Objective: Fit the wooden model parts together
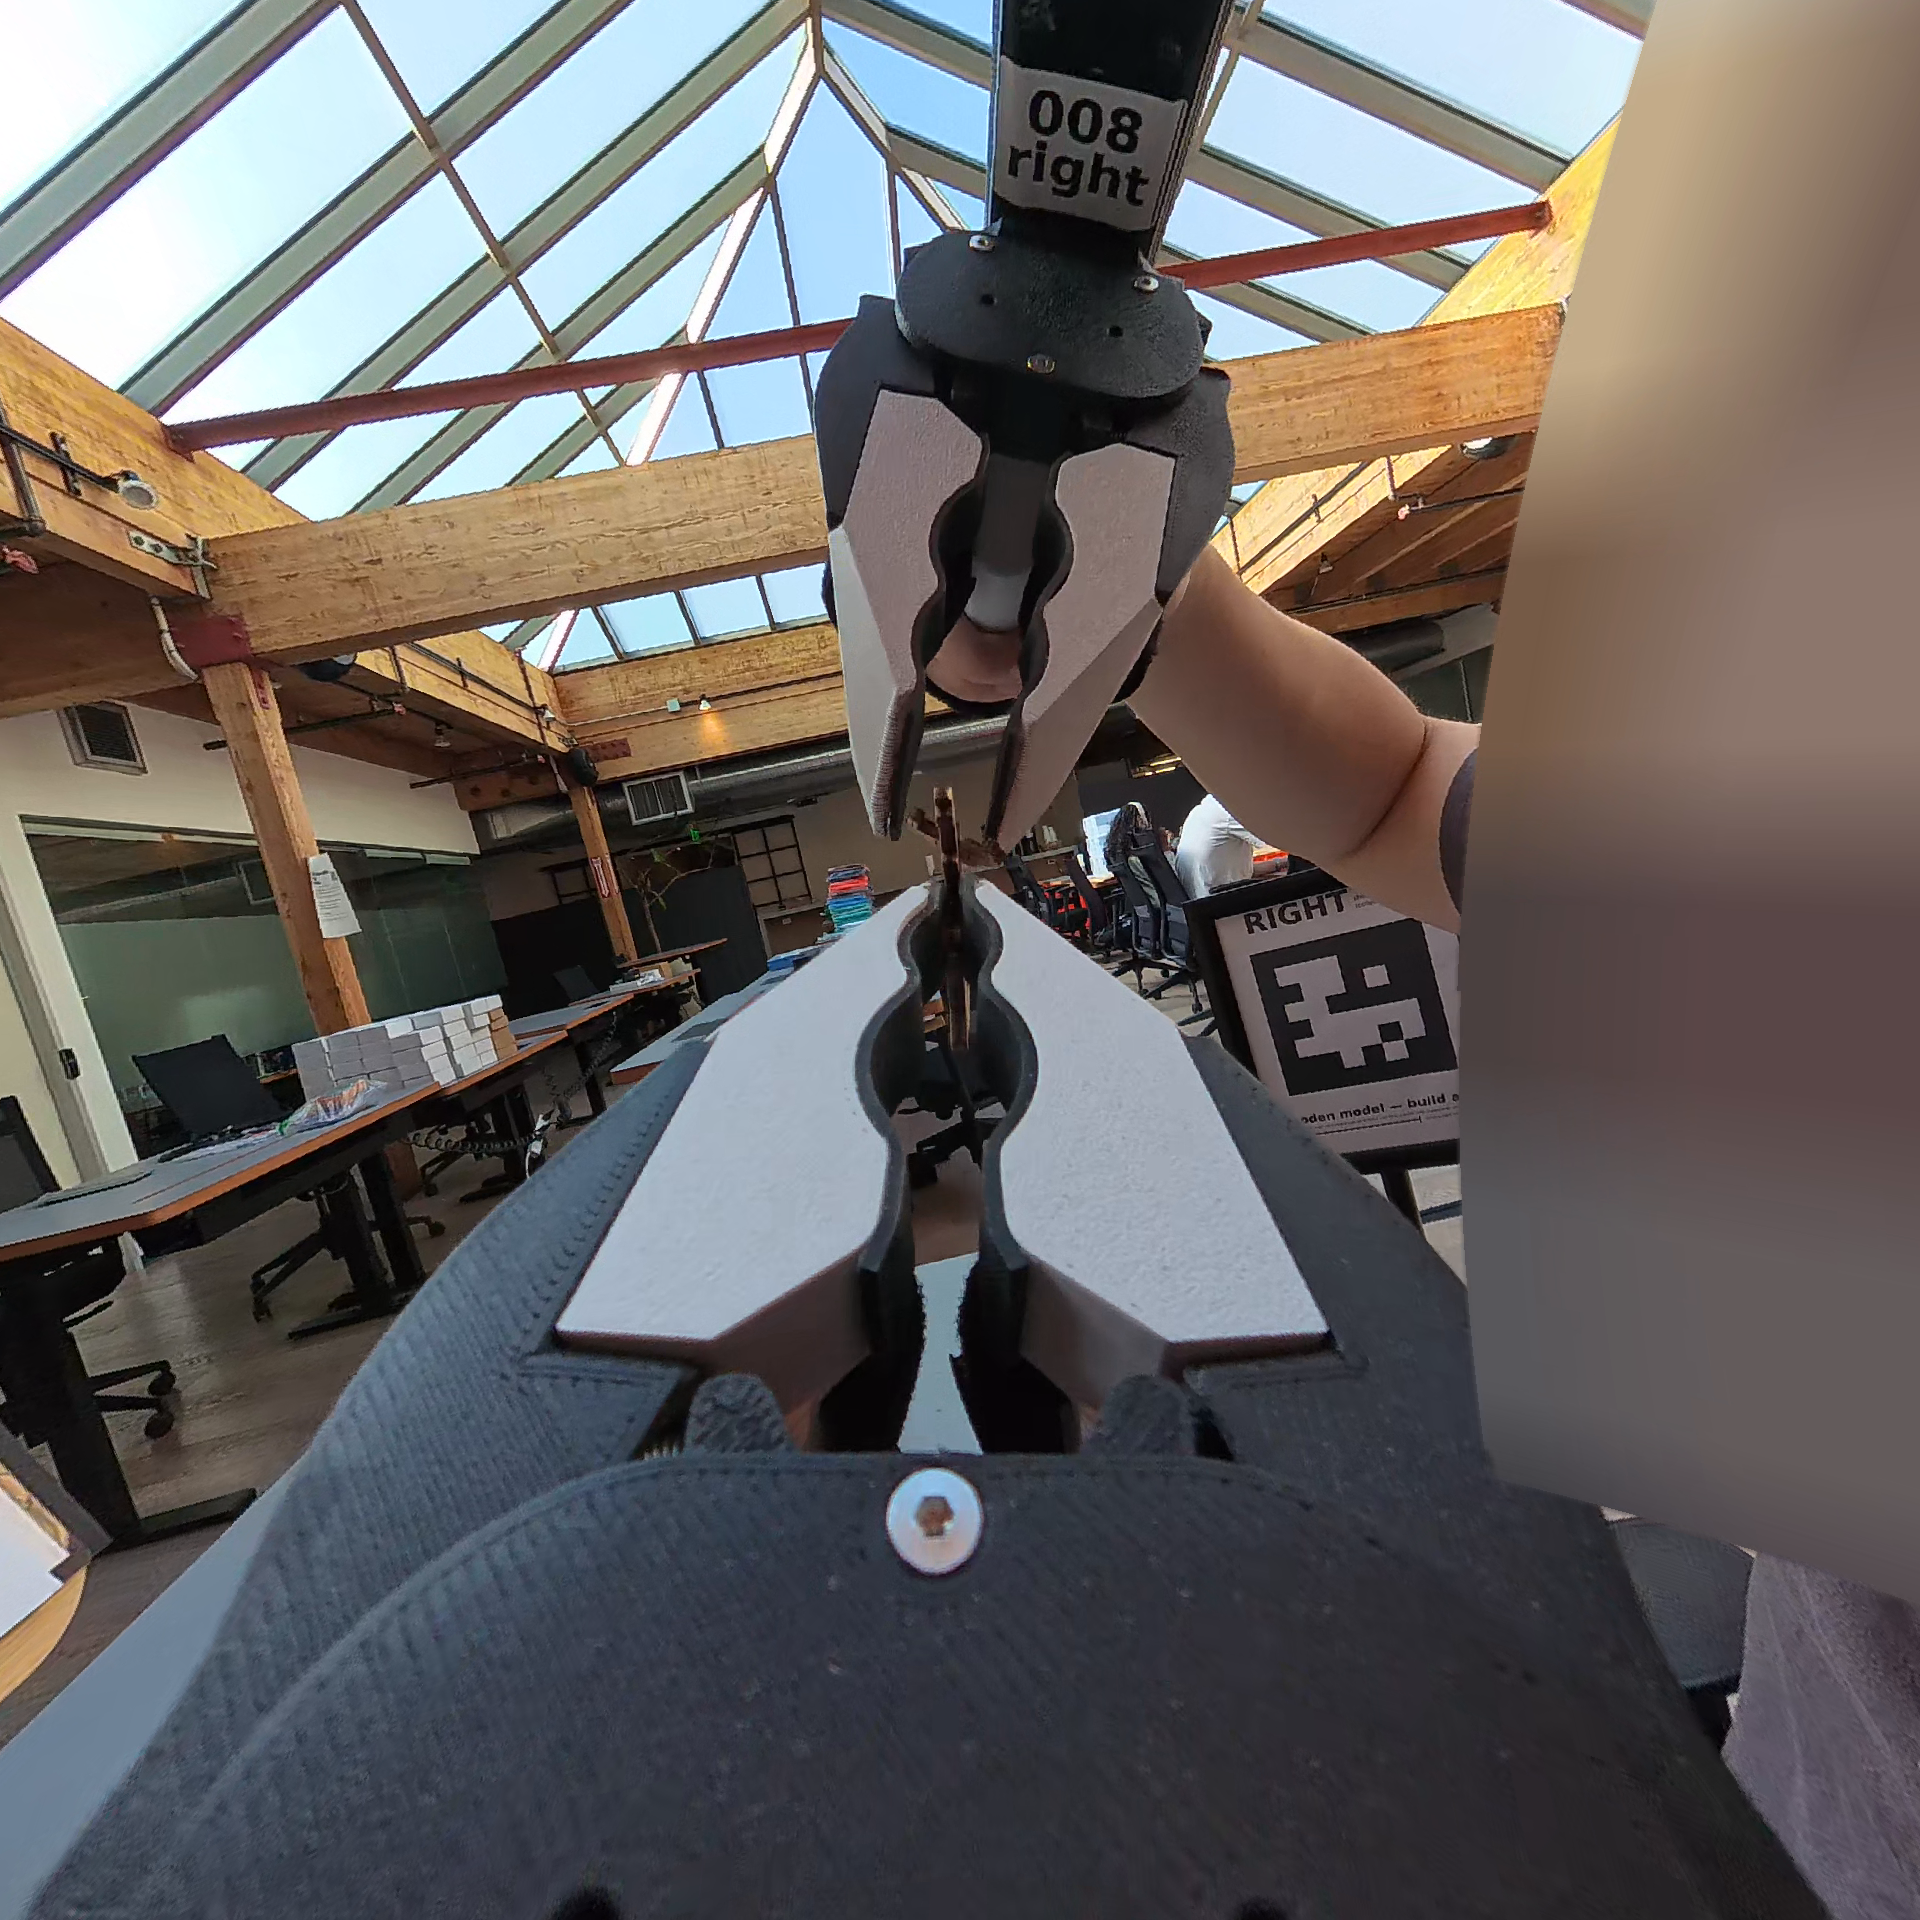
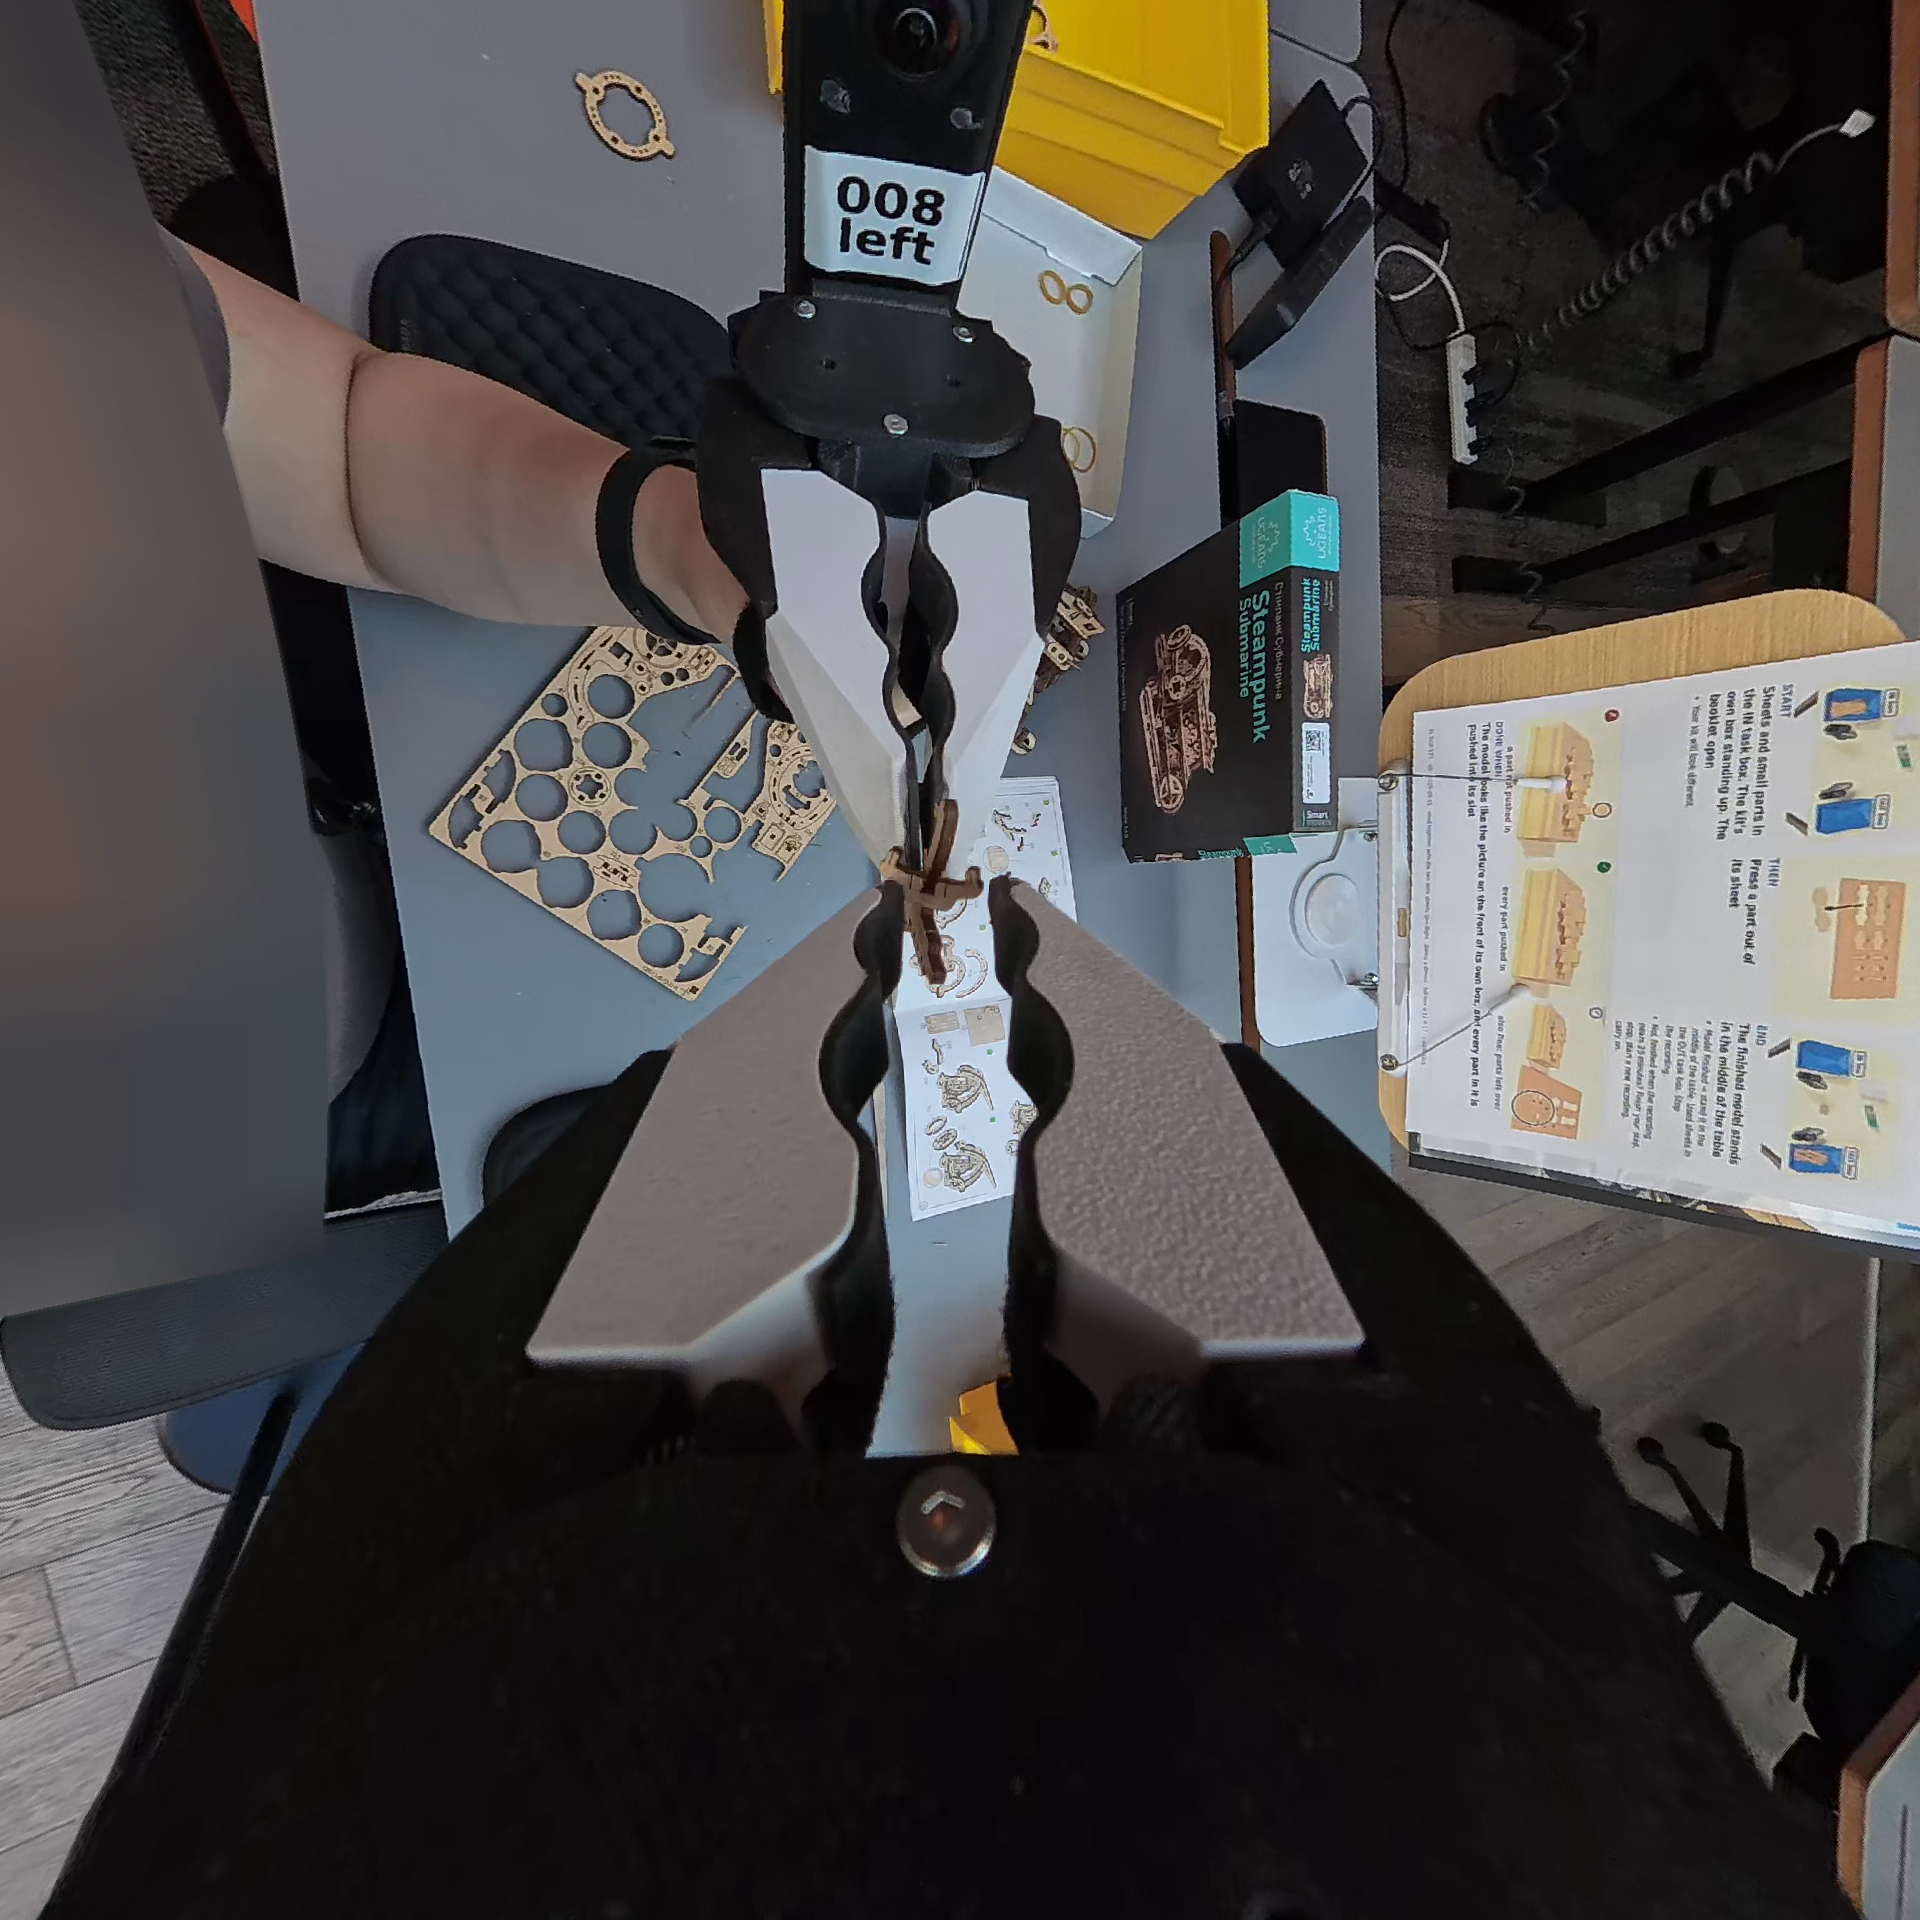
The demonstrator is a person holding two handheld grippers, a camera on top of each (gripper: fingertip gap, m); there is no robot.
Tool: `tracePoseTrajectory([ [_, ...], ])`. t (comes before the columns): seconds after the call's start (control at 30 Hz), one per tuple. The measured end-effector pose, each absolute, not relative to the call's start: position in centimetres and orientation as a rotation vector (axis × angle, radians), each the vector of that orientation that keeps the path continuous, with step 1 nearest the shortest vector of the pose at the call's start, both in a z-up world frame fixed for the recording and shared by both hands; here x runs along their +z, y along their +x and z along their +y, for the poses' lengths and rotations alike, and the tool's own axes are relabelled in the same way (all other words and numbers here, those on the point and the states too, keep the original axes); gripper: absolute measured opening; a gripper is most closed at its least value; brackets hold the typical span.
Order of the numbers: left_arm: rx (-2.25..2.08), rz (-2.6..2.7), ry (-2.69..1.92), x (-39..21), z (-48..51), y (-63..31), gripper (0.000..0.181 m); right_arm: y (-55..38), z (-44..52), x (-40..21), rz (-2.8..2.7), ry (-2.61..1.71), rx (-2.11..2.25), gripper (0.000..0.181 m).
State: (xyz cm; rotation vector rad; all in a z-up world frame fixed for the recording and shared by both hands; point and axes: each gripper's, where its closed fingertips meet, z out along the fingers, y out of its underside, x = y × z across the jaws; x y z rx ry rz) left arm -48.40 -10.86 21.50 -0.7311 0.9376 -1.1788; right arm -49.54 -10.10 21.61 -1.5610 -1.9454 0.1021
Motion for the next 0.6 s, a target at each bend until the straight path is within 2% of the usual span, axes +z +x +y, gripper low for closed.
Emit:
tracePoseTrajectory([
  [0.6, -1.250, 0.954, -0.729, 21.40, -11.33, -47.94, 0.000, -49.10, -10.03, 21.74, -1.931, -1.608, 0.156, 0.010],
])
